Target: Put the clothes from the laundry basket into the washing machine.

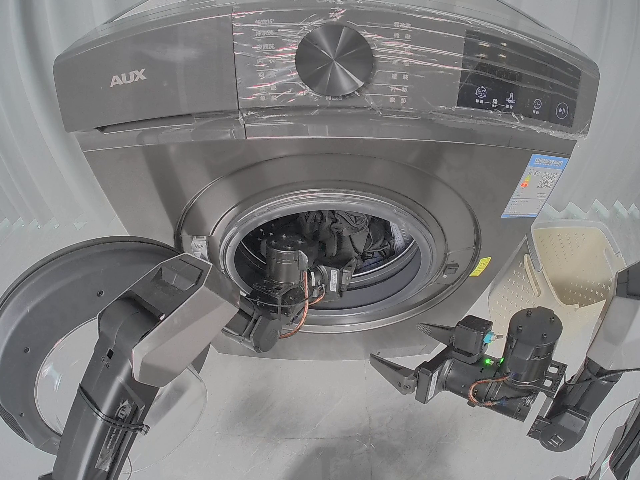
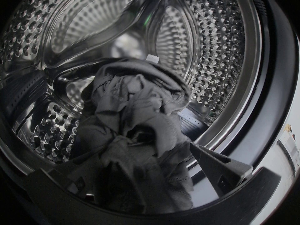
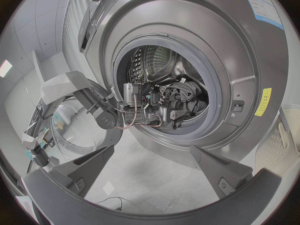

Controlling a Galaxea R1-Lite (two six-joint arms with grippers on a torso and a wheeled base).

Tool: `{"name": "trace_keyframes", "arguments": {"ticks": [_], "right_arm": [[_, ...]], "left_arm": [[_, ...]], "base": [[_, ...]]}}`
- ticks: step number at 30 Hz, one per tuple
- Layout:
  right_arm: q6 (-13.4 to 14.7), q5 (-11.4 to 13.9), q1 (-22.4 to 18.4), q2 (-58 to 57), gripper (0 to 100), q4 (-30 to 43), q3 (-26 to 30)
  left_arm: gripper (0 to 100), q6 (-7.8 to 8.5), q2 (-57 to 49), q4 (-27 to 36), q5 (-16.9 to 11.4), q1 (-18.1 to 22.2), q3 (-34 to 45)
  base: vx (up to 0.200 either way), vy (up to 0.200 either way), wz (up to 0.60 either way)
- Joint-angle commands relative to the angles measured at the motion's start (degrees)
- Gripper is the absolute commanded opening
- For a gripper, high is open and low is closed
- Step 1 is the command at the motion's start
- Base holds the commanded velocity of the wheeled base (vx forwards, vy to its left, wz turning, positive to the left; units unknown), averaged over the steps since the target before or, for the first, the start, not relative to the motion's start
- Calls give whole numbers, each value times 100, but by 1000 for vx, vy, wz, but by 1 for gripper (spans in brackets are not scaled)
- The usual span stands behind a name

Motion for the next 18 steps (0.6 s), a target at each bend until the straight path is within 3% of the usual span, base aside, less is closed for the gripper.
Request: {"name": "trace_keyframes", "arguments": {"ticks": [1,4,5,6,11,18], "right_arm": [[1,0,1,2,100,-4,-8],[1,0,1,2,100,-13,-25],[1,0,1,2,100,-13,-25],[1,0,1,10,100,-13,-25],[1,0,1,2,100,-13,-43],[10,0,1,2,100,-13,-87]], "left_arm": [[100,7,65,88,4,7,-63],[100,68,171,159,56,42,-230],[0,68,171,159,56,42,-230],[0,165,179,220,65,51,-239],[0,165,179,264,65,33,-266],[0,130,188,317,267,60,-1048]], "base": [[0,0,0],[0,0,0],[0,0,0],[0,0,0],[0,0,0],[0,0,0]]}}
